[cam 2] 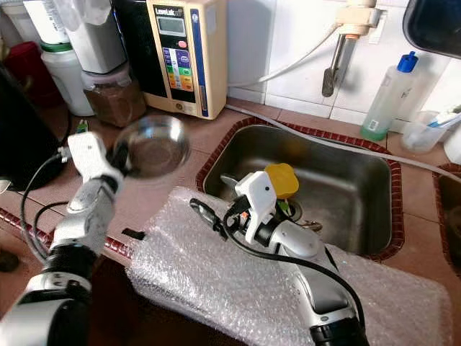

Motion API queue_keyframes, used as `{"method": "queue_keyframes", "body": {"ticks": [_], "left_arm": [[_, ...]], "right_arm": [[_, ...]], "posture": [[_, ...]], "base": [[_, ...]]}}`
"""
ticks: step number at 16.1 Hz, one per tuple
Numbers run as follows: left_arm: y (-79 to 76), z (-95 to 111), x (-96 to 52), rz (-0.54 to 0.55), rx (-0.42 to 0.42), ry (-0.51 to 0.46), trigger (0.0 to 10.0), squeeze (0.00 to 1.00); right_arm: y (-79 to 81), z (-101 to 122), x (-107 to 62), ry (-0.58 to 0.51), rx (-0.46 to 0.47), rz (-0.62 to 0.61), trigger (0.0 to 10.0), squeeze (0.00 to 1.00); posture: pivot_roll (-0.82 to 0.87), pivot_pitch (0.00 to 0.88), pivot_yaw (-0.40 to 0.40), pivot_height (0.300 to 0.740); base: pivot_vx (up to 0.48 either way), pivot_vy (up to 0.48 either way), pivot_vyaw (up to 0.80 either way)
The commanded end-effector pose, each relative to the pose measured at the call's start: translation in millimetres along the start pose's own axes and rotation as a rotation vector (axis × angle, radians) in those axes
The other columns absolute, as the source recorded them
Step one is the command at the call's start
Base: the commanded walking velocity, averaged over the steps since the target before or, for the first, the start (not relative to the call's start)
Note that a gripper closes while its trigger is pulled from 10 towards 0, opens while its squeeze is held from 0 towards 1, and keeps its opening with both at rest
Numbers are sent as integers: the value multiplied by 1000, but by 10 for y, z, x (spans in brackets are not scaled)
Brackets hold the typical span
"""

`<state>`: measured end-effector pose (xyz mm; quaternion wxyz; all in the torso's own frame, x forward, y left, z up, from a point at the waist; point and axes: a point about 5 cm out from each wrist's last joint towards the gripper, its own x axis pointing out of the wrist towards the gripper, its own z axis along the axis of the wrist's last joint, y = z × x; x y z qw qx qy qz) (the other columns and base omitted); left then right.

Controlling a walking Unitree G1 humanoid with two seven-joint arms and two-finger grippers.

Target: Kitchen organization

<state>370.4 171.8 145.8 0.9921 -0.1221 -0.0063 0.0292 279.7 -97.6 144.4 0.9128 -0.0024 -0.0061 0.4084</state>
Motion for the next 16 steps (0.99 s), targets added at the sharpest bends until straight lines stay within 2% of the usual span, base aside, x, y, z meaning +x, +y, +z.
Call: {"method": "queue_keyframes", "body": {"ticks": [1, 2, 3, 4, 7, 9, 11, 13, 14, 15, 16], "left_arm": [[-90, 134, 4, -49, 3, -85, 0, 0], [-196, 175, -15, -105, 28, -133, 0, 0], [-339, 211, -51, -176, 65, -191, 0, 0], [-384, 223, -67, -201, 82, -212, 0, 0], [-546, 198, -106, -267, 147, -236, 0, 0], [-636, 196, -139, -314, 177, -263, 0, 0], [-794, 189, -205, -391, 191, -295, 0, 0], [-854, 185, -232, -419, 191, -304, 0, 0], [-891, 174, -246, -434, 188, -305, 0, 0], [-915, 169, -257, -443, 189, -308, 0, 0], [-924, 168, -261, -448, 201, -312, 0, 0]], "right_arm": [[-58, 22, -7, 1, -10, -36, 10000, 0], [-99, 44, 2, -13, 7, -71, 10000, 0], [-192, 153, 25, -69, 67, -140, 10000, 0], [-220, 193, 30, -88, 77, -157, 10000, 0], [-374, 344, 24, -209, 224, -257, 10000, 0], [-400, 339, 19, -209, 245, -274, 10000, 0], [-423, 316, 35, -200, 283, -308, 10000, 0], [-432, 304, 70, -196, 313, -329, 10000, 0], [-487, 276, 103, -186, 365, -391, 6471, 0], [-540, 262, 116, -190, 402, -441, 0, 0], [-599, 292, 118, -207, 433, -482, 0, 0]], "posture": [[-78, 0, 59, 740], [-81, 0, 60, 740], [-80, 0, 58, 740], [-80, 0, 58, 740], [-79, 0, 60, 740], [-77, 0, 59, 740], [-75, 0, 62, 740], [-75, 0, 64, 740], [-75, 0, 64, 740], [-75, 0, 64, 740], [-69, 0, 64, 740]], "base": [[0, 0, 0], [0, 0, 0], [0, 0, 0], [0, 0, 0], [0, 0, 0], [0, 0, 0], [0, 0, 0], [0, 0, 0], [0, 0, 0], [0, 0, 0], [0, 0, 0]]}}
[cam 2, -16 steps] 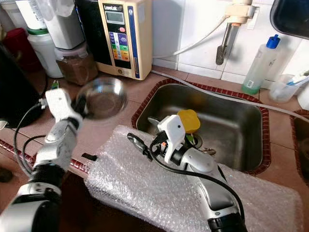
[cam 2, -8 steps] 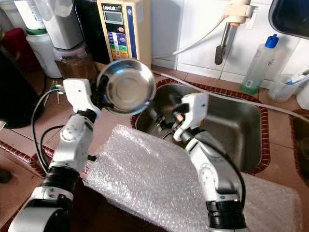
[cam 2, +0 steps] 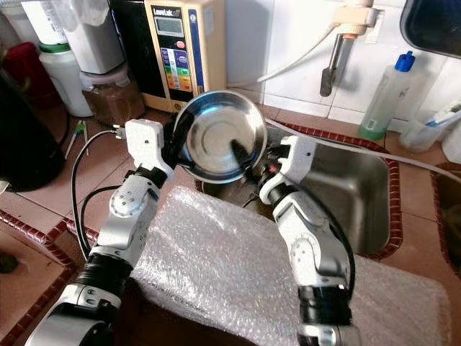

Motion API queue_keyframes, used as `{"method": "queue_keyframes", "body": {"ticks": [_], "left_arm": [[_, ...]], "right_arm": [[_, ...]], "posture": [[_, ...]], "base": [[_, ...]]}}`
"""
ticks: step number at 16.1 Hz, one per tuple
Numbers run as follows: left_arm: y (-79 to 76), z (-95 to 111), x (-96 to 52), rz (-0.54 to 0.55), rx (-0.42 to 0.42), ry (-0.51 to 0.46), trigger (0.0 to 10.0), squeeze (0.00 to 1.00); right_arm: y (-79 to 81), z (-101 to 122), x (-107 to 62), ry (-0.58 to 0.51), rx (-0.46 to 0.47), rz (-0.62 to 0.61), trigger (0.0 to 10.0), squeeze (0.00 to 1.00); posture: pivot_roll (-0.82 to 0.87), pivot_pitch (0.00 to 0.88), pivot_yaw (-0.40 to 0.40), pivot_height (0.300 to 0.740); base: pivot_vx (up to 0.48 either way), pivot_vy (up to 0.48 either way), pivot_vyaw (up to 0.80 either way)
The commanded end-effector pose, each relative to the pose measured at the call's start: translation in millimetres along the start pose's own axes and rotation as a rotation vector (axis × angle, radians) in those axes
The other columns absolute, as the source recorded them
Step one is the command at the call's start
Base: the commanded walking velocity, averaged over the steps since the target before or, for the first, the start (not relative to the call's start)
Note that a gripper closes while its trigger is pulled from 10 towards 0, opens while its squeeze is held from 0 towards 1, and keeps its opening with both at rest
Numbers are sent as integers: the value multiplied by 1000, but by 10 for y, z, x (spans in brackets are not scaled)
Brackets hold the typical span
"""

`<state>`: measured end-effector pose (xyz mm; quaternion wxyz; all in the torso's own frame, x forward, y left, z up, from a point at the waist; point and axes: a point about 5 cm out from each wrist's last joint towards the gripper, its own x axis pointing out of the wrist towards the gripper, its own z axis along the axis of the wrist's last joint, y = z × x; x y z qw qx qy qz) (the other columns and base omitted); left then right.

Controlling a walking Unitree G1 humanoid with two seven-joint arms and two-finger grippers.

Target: Kitchen organization

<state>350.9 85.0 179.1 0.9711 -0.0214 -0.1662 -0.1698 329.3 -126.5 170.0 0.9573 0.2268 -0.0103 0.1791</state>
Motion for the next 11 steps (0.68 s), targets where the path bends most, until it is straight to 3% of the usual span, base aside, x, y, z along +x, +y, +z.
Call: {"method": "queue_keyframes", "body": {"ticks": [1, 5, 11], "left_arm": [[-4, 56, 2, -7, 24, -31, 0, 0], [42, 58, -17, 14, 39, -33, 0, 0], [33, 56, -10, 7, 40, -34, 0, 0]], "right_arm": [[-14, 58, 24, -13, 15, -21, 0, 0], [-161, 61, 32, -5, 30, -116, 0, 0], [-225, 2, 24, 27, 56, -151, 0, 0]], "posture": [[-69, 0, 64, 740], [-64, 0, 61, 740], [-67, 0, 64, 740]], "base": [[0, 0, 0], [0, 0, 0], [0, 0, 0]]}}
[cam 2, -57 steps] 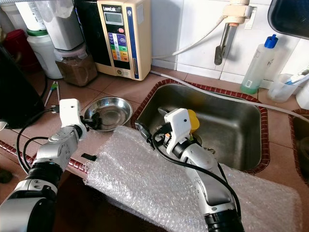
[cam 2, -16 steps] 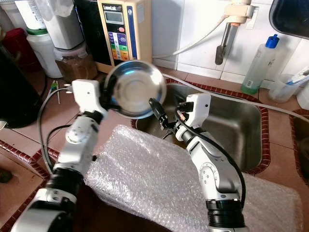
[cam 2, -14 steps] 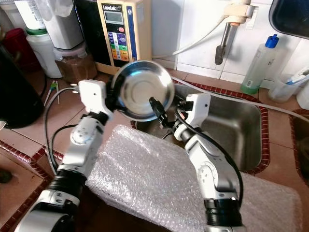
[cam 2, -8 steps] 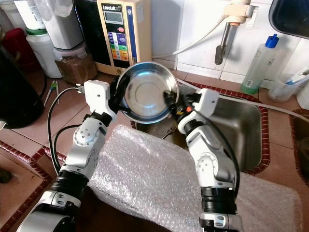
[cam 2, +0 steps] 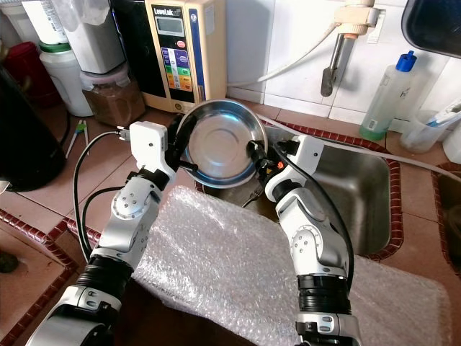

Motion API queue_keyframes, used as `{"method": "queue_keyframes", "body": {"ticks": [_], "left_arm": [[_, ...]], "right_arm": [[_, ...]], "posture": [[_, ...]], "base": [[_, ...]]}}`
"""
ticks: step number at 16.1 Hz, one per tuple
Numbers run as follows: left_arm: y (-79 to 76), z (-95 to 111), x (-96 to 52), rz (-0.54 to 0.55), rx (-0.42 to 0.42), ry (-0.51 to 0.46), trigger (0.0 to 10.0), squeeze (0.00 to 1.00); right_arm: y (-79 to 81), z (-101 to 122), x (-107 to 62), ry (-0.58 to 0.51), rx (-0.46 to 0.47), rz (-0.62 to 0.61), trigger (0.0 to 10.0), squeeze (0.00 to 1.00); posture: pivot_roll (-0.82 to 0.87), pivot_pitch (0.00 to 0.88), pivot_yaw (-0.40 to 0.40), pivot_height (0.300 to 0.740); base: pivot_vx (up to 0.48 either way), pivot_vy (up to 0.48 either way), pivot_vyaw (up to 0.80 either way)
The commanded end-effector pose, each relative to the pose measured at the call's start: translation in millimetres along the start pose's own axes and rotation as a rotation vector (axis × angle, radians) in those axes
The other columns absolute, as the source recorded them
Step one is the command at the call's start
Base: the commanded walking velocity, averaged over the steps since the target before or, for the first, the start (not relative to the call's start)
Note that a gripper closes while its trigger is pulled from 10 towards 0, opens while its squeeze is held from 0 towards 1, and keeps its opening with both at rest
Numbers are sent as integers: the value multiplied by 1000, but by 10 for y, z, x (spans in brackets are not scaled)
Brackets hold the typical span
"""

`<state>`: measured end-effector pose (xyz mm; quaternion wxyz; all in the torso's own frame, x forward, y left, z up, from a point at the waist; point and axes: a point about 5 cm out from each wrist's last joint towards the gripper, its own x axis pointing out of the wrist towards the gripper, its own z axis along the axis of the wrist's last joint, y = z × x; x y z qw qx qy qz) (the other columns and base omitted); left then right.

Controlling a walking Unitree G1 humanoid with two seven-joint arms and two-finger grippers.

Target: Kitchen organization

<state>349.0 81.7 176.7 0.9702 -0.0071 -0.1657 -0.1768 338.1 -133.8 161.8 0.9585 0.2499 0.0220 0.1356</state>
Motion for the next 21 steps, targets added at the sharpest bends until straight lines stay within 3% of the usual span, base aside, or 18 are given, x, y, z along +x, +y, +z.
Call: {"method": "queue_keyframes", "body": {"ticks": [1, 11, 12, 14, 15, 17, 19, 20, 21], "left_arm": [[69, 69, 3, 22, 17, -37, 0, 0], [-5, 15, 0, -24, 15, 6, 196, 0], [-6, -7, -6, -27, 27, 20, 667, 0], [-19, -35, -17, -40, 32, 35, 2784, 0], [-21, -37, -19, -45, 31, 36, 3255, 0], [-9, -37, -16, -41, 36, 37, 3176, 0], [-19, -52, -10, -57, 28, 55, 4510, 0], [-49, -99, -24, -92, 8, 89, 10000, 616], [-70, -146, -55, -121, 5, 112, 10000, 1000]], "right_arm": [[-114, 36, -20, -4, 8, -57, 0, 0], [-181, -4, -22, 6, 34, -107, 0, 0], [-191, -5, -23, 4, 31, -118, 0, 0], [-252, 24, -30, -14, 21, -182, 0, 0], [-261, 49, -29, -27, 20, -196, 0, 0], [-278, 109, -16, -56, 25, -212, 0, 0], [-365, 113, -27, -67, 24, -283, 0, 0], [-415, 123, -40, -71, 17, -326, 0, 0], [-455, 132, -53, -72, 12, -362, 0, 0]], "posture": [[-69, 0, 64, 740], [-66, 0, 65, 740], [-66, 0, 67, 740], [-64, 0, 69, 740], [-64, 0, 69, 740], [-64, 0, 73, 740], [-58, 0, 74, 740], [-58, 0, 74, 740], [-55, 0, 75, 740]], "base": [[0, 0, 0], [0, 0, 0], [0, 0, 0], [0, 0, 0], [0, 0, 0], [0, 0, 0], [0, 0, 0], [0, 0, 0], [0, 0, 0]]}}
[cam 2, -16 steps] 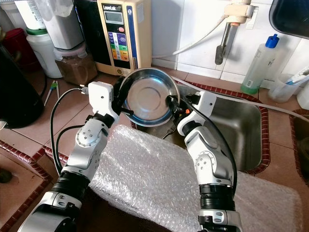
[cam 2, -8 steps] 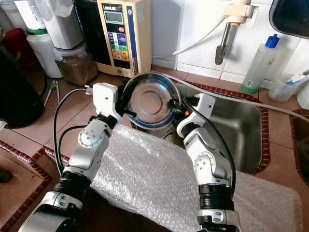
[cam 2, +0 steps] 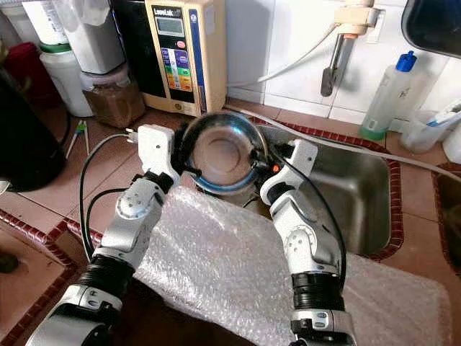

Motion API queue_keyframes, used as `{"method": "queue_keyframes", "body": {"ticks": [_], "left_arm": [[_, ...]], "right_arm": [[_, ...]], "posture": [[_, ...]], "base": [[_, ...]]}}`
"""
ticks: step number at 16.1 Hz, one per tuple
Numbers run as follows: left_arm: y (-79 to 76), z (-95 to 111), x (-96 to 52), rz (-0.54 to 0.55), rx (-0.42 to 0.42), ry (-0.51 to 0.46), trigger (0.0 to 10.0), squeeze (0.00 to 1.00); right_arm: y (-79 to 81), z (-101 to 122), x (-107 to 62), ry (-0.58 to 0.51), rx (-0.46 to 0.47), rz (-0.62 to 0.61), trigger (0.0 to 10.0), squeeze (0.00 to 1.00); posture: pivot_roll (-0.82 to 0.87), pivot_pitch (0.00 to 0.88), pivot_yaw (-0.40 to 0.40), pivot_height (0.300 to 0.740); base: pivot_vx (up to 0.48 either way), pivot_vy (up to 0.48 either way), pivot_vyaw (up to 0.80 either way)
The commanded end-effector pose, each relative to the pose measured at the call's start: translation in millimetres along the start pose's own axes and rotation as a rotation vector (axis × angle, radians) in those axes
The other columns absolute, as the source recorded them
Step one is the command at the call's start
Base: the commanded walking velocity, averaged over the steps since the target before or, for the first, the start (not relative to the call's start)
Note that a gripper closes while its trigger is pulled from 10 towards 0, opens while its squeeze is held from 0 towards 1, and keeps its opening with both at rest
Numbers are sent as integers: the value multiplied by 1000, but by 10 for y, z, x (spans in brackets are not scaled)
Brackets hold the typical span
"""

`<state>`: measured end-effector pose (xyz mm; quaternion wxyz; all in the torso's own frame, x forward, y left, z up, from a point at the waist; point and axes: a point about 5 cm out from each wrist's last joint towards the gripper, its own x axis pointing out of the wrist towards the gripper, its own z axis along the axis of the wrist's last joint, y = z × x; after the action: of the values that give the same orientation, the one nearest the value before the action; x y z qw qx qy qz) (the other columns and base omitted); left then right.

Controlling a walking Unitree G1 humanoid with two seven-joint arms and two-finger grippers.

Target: Kitchen organization

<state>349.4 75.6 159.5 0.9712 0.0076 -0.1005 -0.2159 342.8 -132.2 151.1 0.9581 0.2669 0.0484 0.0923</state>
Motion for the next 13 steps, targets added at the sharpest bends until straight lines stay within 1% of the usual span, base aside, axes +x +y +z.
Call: {"method": "queue_keyframes", "body": {"ticks": [1, 2, 3, 5, 6, 7, 8, 9, 10, 12, 13], "left_arm": [[-39, -34, -48, -72, 8, 7, 10000, 1000], [-116, -111, -91, -146, 2, 51, 10000, 1000], [-165, -152, -121, -196, 14, 74, 10000, 1000], [-199, -191, -159, -229, 27, 104, 10000, 1000], [-211, -219, -183, -249, 9, 126, 10000, 1000], [-227, -248, -218, -277, 10, 146, 10000, 1000], [-264, -288, -271, -330, 12, 173, 10000, 1000], [-306, -343, -331, -393, 29, 210, 10000, 1000], [-322, -372, -363, -422, 39, 234, 10000, 1000], [-351, -432, -435, -489, 49, 286, 10000, 1000], [-351, -445, -452, -498, 55, 301, 10000, 1000]], "right_arm": [[-439, 259, -75, -111, -32, -294, 0, 0], [-497, 286, -91, -128, -41, -336, 0, 0], [-544, 318, -104, -150, -45, -370, 0, 0], [-609, 373, -117, -182, -80, -425, 0, 0], [-640, 386, -115, -189, -113, -453, 0, 0], [-682, 384, -121, -187, -146, -488, 0, 0], [-772, 365, -147, -176, -177, -551, 0, 0], [-903, 317, -193, -137, -216, -632, 0, 0], [-956, 291, -216, -122, -236, -666, 0, 0], [-1075, 183, -281, -69, -244, -737, 0, 0], [-1094, 126, -297, -50, -222, -746, 0, 0]], "posture": [[-55, 0, 75, 740], [-52, 0, 75, 740], [-52, 0, 75, 740], [-48, 0, 75, 740], [-48, 0, 75, 740], [-46, 0, 78, 740], [-44, 0, 80, 740], [-42, 0, 82, 740], [-42, 0, 82, 740], [-40, 2, 87, 740], [-40, 3, 89, 740]], "base": [[0, 0, 0], [0, 0, 0], [0, 0, 0], [0, 0, 0], [0, 0, 0], [0, 0, 0], [0, 0, 0], [0, 0, 0], [0, 0, 0], [0, 0, 0], [0, 0, 0]]}}
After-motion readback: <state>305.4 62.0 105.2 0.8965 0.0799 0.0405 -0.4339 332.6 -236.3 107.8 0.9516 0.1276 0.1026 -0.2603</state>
